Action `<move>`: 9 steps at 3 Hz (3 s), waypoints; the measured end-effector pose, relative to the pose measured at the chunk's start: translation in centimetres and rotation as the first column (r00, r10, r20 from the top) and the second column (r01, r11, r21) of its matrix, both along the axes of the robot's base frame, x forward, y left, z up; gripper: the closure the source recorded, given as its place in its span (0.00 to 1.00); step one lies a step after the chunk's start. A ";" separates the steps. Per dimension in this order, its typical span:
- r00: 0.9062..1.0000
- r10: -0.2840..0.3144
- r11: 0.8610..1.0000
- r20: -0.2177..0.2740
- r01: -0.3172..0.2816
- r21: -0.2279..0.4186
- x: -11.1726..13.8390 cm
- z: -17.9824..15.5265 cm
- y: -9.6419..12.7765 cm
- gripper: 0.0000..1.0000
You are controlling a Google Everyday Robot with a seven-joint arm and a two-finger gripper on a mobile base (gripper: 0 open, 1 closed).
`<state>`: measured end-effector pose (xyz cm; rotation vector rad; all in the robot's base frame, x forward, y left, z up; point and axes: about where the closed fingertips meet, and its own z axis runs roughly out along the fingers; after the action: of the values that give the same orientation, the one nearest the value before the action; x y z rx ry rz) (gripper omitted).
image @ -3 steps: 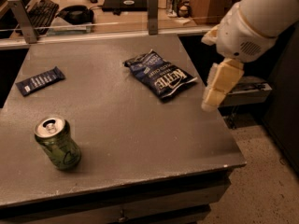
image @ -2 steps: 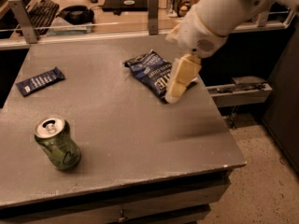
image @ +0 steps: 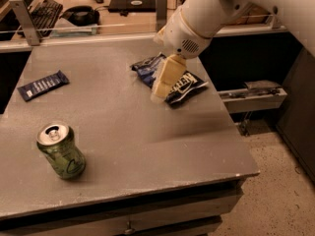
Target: Move rxbar blueberry near green can
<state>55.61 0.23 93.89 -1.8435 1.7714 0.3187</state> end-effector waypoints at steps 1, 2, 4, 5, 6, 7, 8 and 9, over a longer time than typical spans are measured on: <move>1.000 0.003 1.000 0.007 -0.003 0.010 0.6 0.1 0.4 0.00; 0.997 0.061 0.992 0.051 -0.066 0.107 4.8 0.1 6.2 0.00; 0.989 0.139 0.958 0.042 -0.145 0.247 9.6 -2.1 17.7 0.00; 0.990 0.143 0.951 -0.009 -0.135 0.278 9.7 -4.2 21.7 0.00; 0.986 0.162 0.940 -0.040 -0.142 0.310 9.1 -6.0 24.8 0.00; 0.981 0.190 0.926 -0.050 -0.162 0.340 8.7 -6.8 27.6 0.00; 0.975 0.211 0.915 -0.074 -0.170 0.367 8.9 -7.5 30.0 0.00; 0.970 0.218 0.910 -0.106 -0.163 0.381 9.4 -8.6 31.5 0.00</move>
Offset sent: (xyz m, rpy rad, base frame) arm 0.0825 0.0951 0.0028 0.1724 -0.0902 0.0999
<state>64.97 31.74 85.27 -1.7508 1.4947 0.8255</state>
